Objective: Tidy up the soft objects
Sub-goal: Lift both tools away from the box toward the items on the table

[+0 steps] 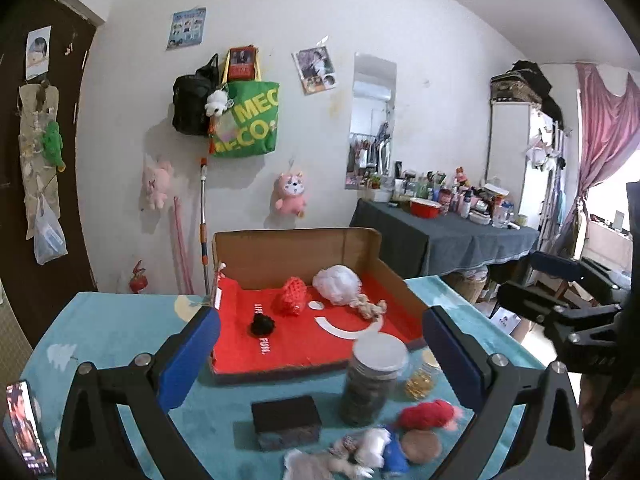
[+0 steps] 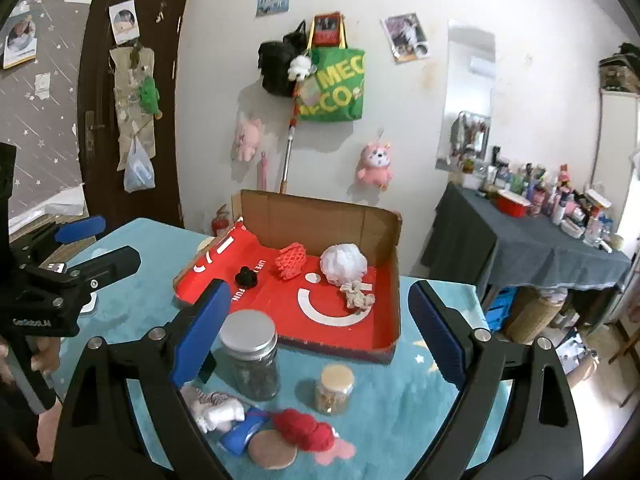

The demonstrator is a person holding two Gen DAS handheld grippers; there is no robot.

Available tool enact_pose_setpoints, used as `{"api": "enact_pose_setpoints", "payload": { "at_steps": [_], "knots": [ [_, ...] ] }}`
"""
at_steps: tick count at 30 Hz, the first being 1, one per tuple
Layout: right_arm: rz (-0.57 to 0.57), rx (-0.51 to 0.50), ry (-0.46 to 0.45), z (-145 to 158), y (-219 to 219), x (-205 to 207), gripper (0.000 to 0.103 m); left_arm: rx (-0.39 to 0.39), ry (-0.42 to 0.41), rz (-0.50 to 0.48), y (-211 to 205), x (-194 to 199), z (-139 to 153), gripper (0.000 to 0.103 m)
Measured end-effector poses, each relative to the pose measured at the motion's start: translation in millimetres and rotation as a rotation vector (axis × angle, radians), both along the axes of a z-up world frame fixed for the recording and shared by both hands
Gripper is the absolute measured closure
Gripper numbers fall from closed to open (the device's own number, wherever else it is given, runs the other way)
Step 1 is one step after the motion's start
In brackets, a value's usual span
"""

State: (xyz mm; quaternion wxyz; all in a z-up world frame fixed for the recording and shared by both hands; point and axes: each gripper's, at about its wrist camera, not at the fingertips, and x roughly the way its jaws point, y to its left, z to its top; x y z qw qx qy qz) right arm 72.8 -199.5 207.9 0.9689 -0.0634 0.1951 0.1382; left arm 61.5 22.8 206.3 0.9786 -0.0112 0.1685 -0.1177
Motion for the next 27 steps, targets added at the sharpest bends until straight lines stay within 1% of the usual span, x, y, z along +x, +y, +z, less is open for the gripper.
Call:
{"api": "enact_pose_setpoints", "payload": {
  "at_steps": [3,7,11,15,19,27],
  "knots": [
    [-0.018,0.010,-0.043,-7.6,-0.4,-26.3,0.012,0.000,-0.019,0.001,-5.0,-15.8,-7.0,0.000],
    [-0.052,0.009,-0.087,-18.2,-1.9,-49.8,0.011,0.009,-0.044,0.020,-10.3,-37.7,-21.2,0.000],
    [-0.069,0.046,-0.093,-33.0,-7.2,-66.8,0.011,0.007,-0.041,0.027,-14.9,-48.7,-37.3,0.000],
    [-0.099,0.040,-0.100,-49.9,-9.3,-76.9,0.011,0.004,-0.021,0.031,-18.7,-52.5,-55.6,0.000],
    [-0.115,0.053,-0.087,-70.2,-11.9,-84.4,0.011,0.005,0.004,0.035,-21.6,-55.2,-73.5,0.000],
    [-0.141,0.081,-0.020,-107.9,-19.5,-84.3,0.011,0.010,0.057,0.032,-25.9,-56.3,-108.6,0.000]
  ]
}}
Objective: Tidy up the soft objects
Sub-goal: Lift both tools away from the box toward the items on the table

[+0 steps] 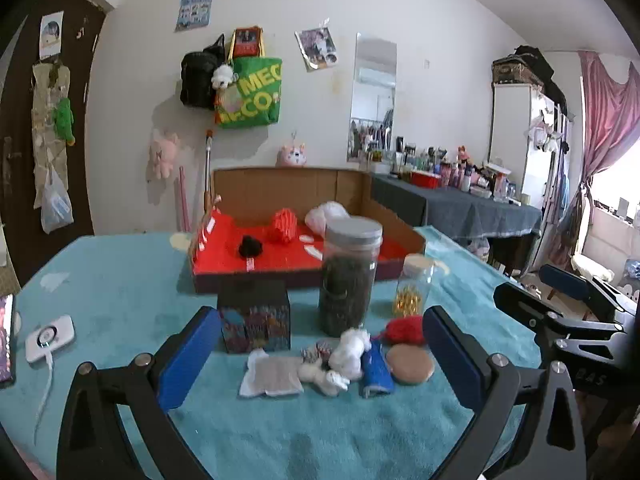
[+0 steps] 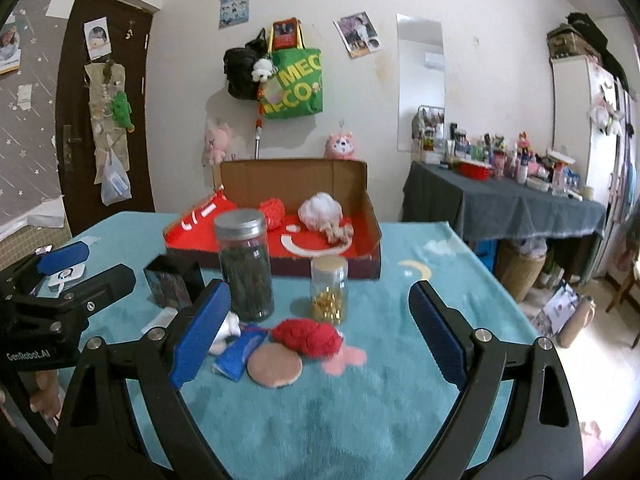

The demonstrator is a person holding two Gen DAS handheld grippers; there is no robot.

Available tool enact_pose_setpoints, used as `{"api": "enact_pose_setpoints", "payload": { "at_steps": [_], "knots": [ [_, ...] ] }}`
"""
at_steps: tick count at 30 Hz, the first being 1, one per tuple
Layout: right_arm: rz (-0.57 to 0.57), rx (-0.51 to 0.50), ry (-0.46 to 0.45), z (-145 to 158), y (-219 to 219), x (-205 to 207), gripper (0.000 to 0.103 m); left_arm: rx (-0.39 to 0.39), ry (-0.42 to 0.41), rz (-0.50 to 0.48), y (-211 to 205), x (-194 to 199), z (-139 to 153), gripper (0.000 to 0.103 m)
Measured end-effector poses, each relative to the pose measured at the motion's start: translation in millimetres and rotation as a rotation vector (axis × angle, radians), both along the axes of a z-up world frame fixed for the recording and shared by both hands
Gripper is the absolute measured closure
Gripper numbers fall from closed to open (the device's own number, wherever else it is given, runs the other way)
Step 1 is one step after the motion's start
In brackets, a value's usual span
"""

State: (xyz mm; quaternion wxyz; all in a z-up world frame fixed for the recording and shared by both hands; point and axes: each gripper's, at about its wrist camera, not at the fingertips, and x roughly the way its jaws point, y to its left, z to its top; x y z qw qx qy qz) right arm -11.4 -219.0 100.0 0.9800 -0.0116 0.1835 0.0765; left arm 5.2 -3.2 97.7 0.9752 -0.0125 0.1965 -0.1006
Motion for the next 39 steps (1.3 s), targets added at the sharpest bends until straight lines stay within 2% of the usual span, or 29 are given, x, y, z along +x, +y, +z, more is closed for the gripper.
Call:
{"api": "enact_pose_setpoints", "payload": {
  "at_steps": [13,22,31,39],
  "knots": [
    [-0.018,0.015,0.127,-51.2,-4.2,9.0,0.011,0.013,0.099,0.013,-4.6,8.6,-42.8,0.000],
    [-0.024,0.021,0.182,-71.4,-6.3,12.9,0.011,0.015,0.176,0.033,-0.2,18.2,-66.7,0.000],
    [-0.013,0.013,0.215,-80.2,-2.7,15.6,0.011,-0.016,0.240,0.045,8.2,27.4,-75.2,0.000],
    [-0.002,0.016,0.244,-81.9,-2.6,24.7,0.011,-0.006,0.282,0.049,17.2,39.2,-72.4,0.000]
  ]
}}
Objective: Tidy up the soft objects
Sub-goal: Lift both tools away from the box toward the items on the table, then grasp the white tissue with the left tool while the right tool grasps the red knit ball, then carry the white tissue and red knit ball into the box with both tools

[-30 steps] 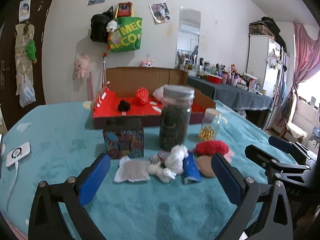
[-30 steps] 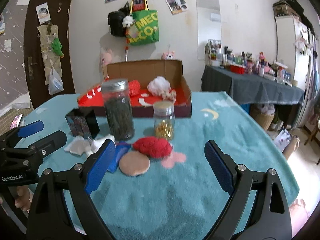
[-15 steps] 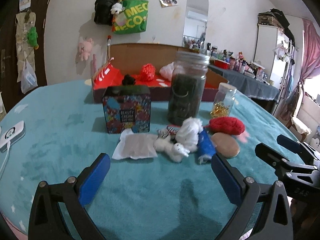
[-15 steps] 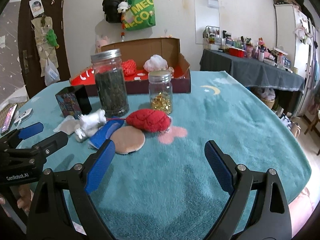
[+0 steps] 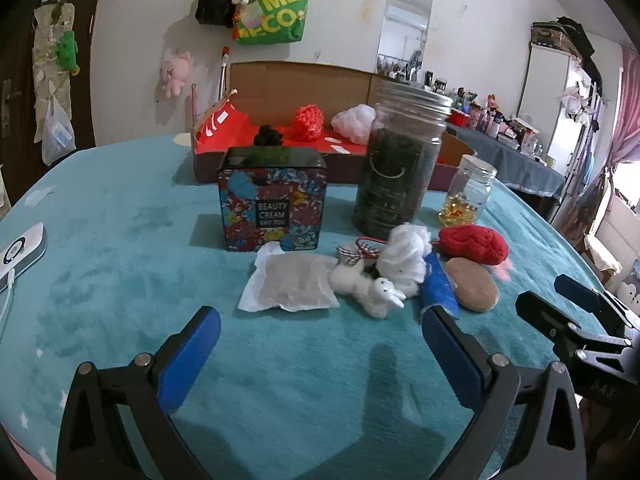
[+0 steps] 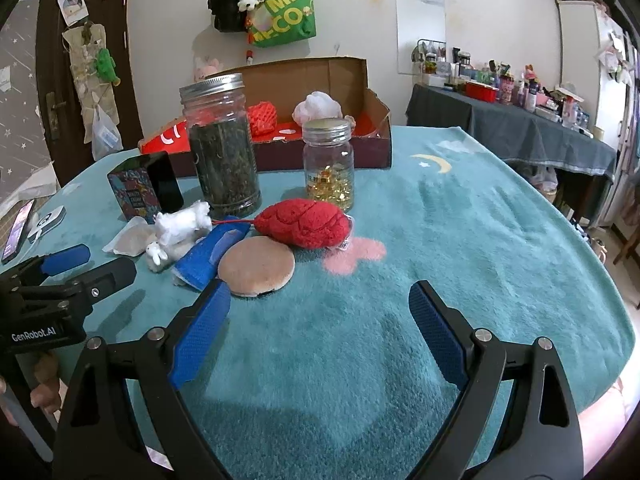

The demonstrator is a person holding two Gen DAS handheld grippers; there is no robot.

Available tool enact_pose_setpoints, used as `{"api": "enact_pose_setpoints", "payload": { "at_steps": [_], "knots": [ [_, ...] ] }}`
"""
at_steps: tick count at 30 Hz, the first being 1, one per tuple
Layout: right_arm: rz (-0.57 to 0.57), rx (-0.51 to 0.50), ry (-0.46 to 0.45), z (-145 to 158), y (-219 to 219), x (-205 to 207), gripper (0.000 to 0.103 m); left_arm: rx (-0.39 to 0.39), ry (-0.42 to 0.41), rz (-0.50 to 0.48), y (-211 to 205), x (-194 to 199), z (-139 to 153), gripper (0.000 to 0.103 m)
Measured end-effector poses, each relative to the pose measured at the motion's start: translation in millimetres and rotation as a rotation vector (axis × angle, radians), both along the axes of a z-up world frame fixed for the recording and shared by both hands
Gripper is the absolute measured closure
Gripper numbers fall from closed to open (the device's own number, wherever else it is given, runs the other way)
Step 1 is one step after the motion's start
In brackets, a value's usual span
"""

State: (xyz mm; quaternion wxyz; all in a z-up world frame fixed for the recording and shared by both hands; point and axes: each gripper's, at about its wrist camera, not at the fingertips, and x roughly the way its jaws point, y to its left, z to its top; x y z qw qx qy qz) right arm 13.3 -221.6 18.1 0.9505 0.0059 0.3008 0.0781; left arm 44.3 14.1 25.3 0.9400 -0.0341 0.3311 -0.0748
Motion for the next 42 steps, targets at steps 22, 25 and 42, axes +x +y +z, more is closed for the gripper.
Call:
{"api": "enact_pose_setpoints", "payload": {
  "at_steps": [22,25,42],
  "knots": [
    [0.100,0.003,0.246,3.9,1.7,101.9,0.014,0.073,0.176,-0.084,11.9,55.7,-2.5,0.063],
    [0.167,0.070,0.284,-2.1,-0.1,108.7,0.051,0.069,0.174,-0.115,10.1,53.7,0.7,0.081],
    [0.216,0.182,0.209,16.8,-9.4,83.6,0.058,0.052,0.146,-0.169,2.1,56.5,16.2,0.083]
  ]
}}
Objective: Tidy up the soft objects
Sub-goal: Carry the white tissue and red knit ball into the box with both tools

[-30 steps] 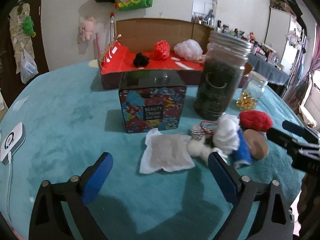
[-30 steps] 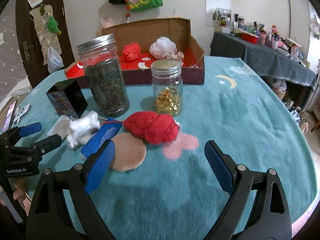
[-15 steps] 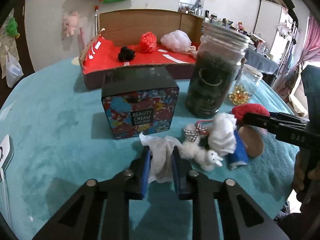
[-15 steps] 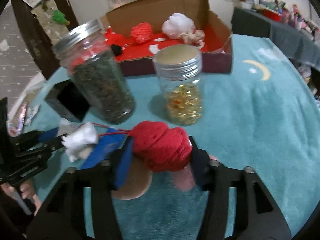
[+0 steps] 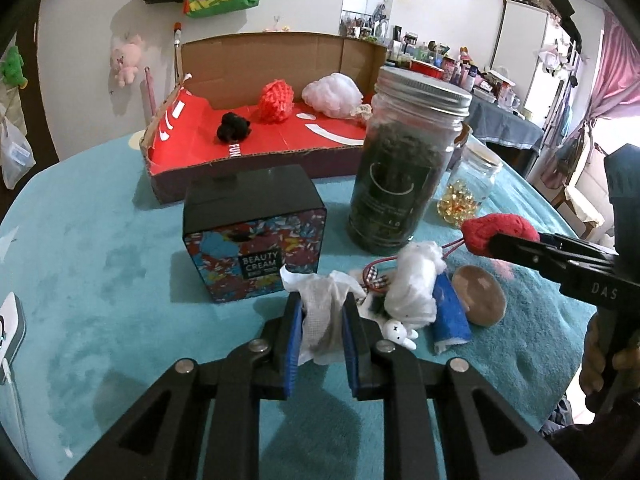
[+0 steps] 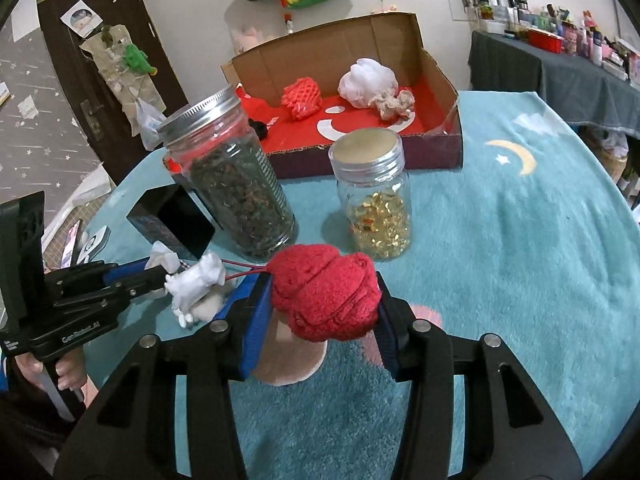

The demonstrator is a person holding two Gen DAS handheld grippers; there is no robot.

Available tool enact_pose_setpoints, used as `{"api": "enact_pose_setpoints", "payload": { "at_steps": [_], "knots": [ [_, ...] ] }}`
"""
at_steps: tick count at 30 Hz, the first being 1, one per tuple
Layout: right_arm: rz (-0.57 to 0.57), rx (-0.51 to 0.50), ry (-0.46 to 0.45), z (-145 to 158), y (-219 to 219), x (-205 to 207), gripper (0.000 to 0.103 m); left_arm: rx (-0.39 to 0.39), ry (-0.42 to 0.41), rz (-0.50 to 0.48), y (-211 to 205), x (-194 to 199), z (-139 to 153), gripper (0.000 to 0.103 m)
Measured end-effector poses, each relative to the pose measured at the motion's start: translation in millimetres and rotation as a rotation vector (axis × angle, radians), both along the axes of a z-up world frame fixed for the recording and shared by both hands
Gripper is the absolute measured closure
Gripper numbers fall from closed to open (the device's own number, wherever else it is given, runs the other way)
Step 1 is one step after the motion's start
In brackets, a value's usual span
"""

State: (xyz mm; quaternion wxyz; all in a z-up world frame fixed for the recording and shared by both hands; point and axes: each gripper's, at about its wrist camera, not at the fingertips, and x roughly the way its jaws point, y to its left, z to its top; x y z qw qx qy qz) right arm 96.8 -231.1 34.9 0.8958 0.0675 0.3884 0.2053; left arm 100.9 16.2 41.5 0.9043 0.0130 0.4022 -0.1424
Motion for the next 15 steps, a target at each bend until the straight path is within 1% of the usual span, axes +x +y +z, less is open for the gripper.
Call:
{"api": "enact_pose_setpoints", "payload": {
  "at_steps": [5,9,15],
  "knots": [
    [-0.010,0.000,0.002,0.7,-2.0,-0.6,0.058,-0.004,-0.003,0.006,2.3,0.0,0.0,0.083],
    [-0.019,-0.015,-0.020,4.7,-3.8,-3.4,0.058,-0.006,-0.007,0.007,4.0,-0.9,1.5,0.083],
    [-0.010,-0.009,-0.076,24.9,-4.8,-10.6,0.058,-0.010,-0.009,0.009,5.8,-1.2,2.2,0.083]
  ]
}}
